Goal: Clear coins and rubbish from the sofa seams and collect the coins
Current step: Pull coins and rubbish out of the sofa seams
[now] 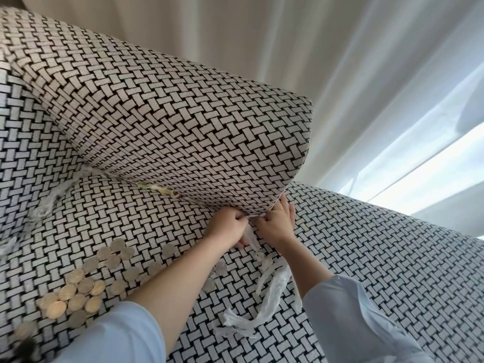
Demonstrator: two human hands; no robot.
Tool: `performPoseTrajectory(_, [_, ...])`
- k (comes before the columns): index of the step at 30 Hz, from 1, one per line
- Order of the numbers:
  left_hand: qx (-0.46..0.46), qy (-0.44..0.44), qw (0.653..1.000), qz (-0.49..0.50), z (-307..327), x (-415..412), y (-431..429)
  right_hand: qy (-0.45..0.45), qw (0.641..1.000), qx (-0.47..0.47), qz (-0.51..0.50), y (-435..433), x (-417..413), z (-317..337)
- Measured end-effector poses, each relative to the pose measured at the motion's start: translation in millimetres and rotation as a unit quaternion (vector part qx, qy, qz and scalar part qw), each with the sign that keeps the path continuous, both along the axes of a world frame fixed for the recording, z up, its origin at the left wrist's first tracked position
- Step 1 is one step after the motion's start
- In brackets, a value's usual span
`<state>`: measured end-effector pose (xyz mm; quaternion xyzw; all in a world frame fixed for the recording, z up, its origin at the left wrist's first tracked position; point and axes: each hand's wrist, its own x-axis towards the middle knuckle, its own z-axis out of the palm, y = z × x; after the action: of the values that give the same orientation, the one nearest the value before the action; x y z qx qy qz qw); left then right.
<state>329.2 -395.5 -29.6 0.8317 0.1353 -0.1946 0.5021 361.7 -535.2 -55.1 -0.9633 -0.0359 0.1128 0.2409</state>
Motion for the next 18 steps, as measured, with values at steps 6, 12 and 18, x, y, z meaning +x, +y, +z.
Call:
performPoseTrajectory(6, [-0.007,-0.015,1.0,0.024,-3,-2,-2,0.0,0.999,0.052,0.003,-4,-3,2])
performPoseTrajectory(12, [-0.022,-0.027,0.998,0.047,-5,-3,-2,-0.001,0.995,0.101,0.004,-5,-7,9])
performPoseTrajectory(18, [-0.04,-0.025,0.997,0.053,-5,-3,-1,0.035,0.983,0.178,0.008,-10,-9,19])
